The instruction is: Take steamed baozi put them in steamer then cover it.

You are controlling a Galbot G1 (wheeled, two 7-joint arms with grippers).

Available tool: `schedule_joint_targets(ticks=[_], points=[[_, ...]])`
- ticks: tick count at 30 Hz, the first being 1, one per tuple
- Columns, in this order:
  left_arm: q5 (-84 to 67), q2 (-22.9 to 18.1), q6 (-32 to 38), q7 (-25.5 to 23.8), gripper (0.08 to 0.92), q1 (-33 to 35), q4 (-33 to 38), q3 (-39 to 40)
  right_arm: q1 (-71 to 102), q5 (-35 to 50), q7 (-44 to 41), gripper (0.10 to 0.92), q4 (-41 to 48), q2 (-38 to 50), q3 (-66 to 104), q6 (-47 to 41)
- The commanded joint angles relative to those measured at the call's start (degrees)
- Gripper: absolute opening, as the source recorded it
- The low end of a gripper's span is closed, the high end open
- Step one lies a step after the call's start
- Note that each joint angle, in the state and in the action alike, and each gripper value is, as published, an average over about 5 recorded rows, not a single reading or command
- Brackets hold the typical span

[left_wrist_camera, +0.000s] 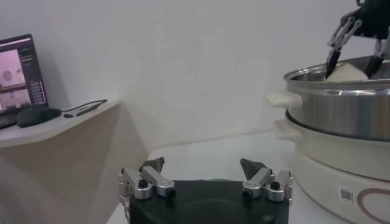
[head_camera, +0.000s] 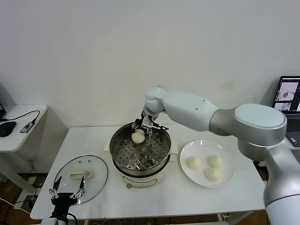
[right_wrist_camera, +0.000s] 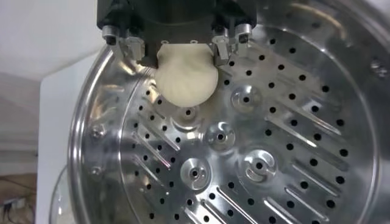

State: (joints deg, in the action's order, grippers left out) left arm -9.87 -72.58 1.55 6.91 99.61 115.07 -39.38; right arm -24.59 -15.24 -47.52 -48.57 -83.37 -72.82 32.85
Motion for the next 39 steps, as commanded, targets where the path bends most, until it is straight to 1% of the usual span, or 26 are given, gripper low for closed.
schedule_joint_targets(ticks=[1,4,7,9,11,13,17,19,21,25,29,33,39], points=[[0.01,-0.03,0.01,-0.01,0.823,0.01,0.00,0.06,1.34,-4.24,0.59,0.663,2.39,-1.71,0.28,1.94],[0.03,-0.12,0.01,0.00,0.823,0.00,0.09,0.15,1.14,-4.97,1.36,0.746,2.67,-1.42,0.63,2.48],[0.04,-0.21,-0.04,0.01,0.823,0.02,0.27,0.15,-0.06,-3.91,1.55,0.804,1.92,-0.69,0.73,2.45],[0.06,-0.25,-0.08,0.01,0.823,0.07,0.44,0.10,-1.68,-2.15,1.13,0.817,0.74,0.22,0.76,1.72],[0.09,-0.28,-0.11,0.00,0.823,0.15,0.65,0.02,-4.09,1.52,-0.47,0.821,-1.29,1.79,0.62,-0.54],[0.12,-0.27,-0.13,0.00,0.823,0.27,0.93,-0.08,-6.93,7.91,-3.41,0.822,-4.94,4.28,-0.24,-5.82],[0.13,-0.14,-0.15,-0.02,0.823,0.47,1.36,-0.39,-12.79,25.02,-10.24,0.823,-17.71,11.62,-3.35,-23.59],[0.15,-0.01,-0.17,-0.02,0.823,0.45,1.41,-0.56,-15.16,29.17,-12.35,0.823,-23.87,15.86,-4.26,-31.91],[0.18,0.16,-0.18,-0.04,0.823,0.41,1.46,-0.68,-16.99,31.30,-13.28,0.823,-28.48,20.06,-4.71,-38.93],[0.27,0.54,-0.23,-0.08,0.823,0.35,1.68,-0.74,-19.49,34.46,-13.18,0.823,-36.25,28.68,-4.80,-49.71],[0.32,0.91,-0.25,-0.10,0.823,0.27,1.79,-0.76,-20.72,37.15,-12.09,0.823,-43.61,36.28,-4.71,-56.16],[0.35,1.18,-0.25,-0.12,0.823,0.04,1.65,-0.65,-20.36,35.50,-11.39,0.823,-47.97,43.98,-5.66,-58.83],[0.84,0.96,-0.37,-0.16,0.823,-0.35,1.49,-0.12,-13.17,29.08,-10.81,0.823,-48.09,51.40,-3.93,-57.98]])
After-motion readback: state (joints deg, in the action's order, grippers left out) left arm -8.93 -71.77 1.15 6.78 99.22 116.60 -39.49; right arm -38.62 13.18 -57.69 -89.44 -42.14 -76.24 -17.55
